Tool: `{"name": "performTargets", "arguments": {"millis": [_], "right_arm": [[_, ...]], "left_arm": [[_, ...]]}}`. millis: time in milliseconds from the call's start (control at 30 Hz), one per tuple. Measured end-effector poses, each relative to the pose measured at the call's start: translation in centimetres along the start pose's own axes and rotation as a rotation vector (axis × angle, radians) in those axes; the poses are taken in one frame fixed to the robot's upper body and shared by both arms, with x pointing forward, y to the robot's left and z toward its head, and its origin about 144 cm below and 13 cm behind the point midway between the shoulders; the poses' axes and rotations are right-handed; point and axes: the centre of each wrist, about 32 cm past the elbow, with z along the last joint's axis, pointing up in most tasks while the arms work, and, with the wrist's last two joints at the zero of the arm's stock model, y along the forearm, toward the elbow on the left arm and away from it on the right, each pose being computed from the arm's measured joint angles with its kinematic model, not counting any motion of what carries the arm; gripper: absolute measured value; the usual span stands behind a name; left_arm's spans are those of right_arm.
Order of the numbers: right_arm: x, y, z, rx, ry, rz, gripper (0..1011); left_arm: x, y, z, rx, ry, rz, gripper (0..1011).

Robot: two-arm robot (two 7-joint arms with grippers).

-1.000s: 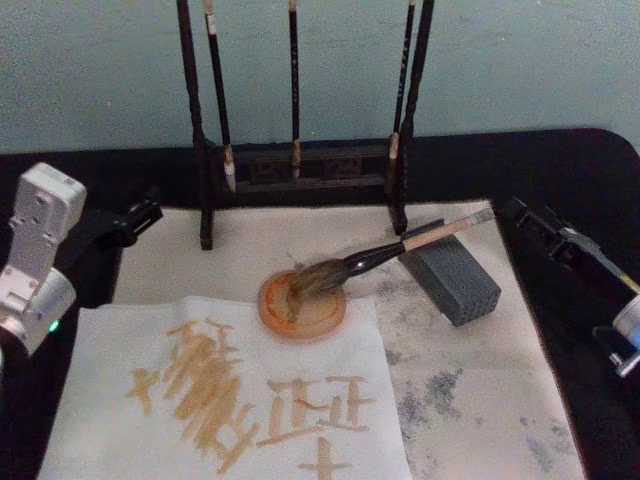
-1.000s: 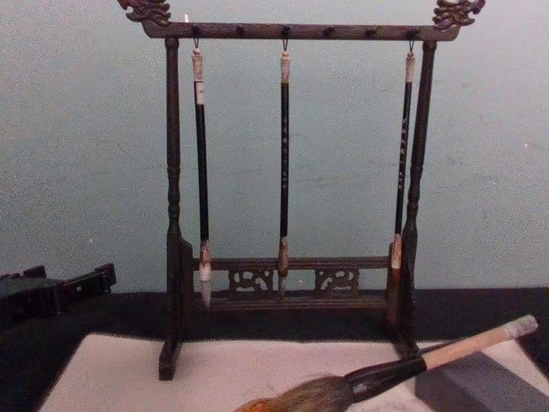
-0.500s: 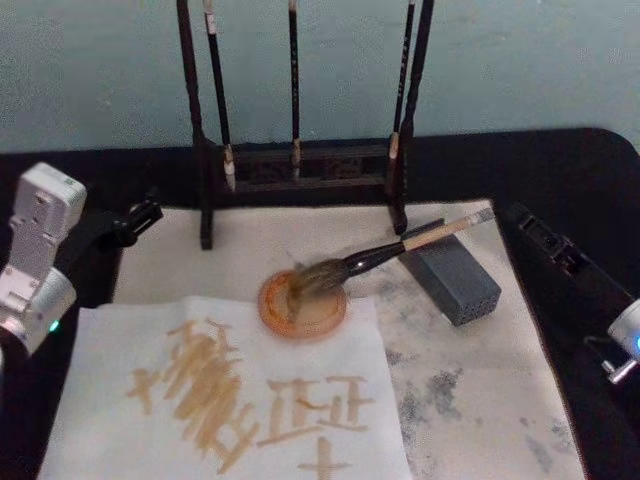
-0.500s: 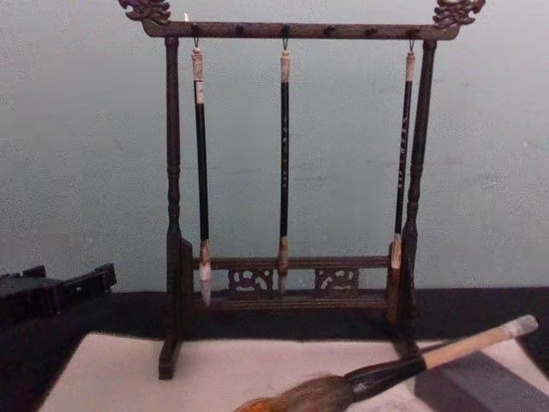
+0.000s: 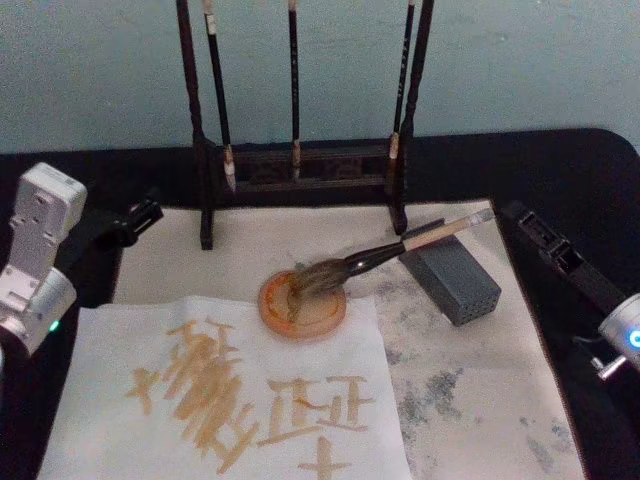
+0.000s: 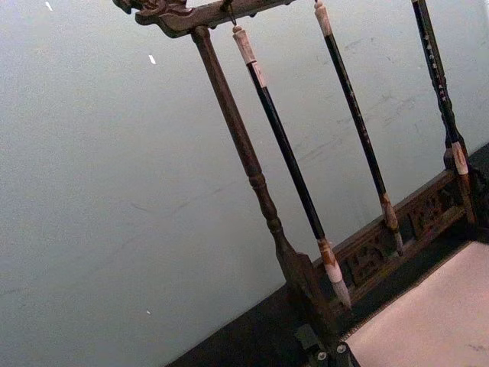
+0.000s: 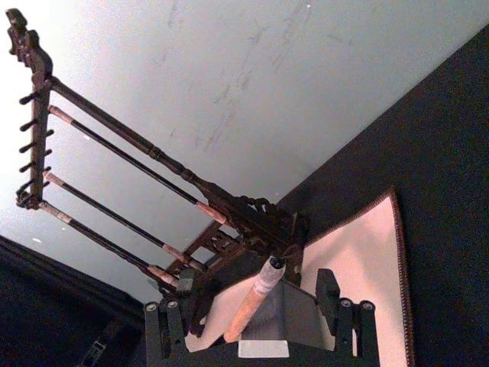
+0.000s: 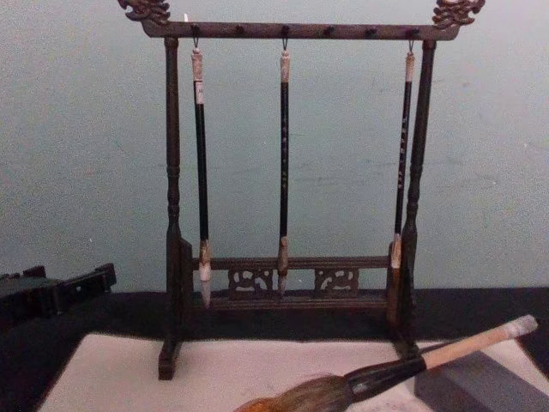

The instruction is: Pick up the brush from the inkstone, write on the paper, then place the brush back to its original position.

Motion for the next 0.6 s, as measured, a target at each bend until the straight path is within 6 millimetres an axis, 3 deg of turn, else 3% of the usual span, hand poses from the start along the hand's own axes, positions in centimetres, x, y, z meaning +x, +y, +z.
{"name": "performTargets", "arguments": {"millis": [600], "right_arm": [[1.4, 1.5, -0.1, -0.010, 0.054, -0.002, 1008]], "left_arm": [[0.0, 0.0, 0.0, 0.000, 0.000, 0.000, 1002]]}}
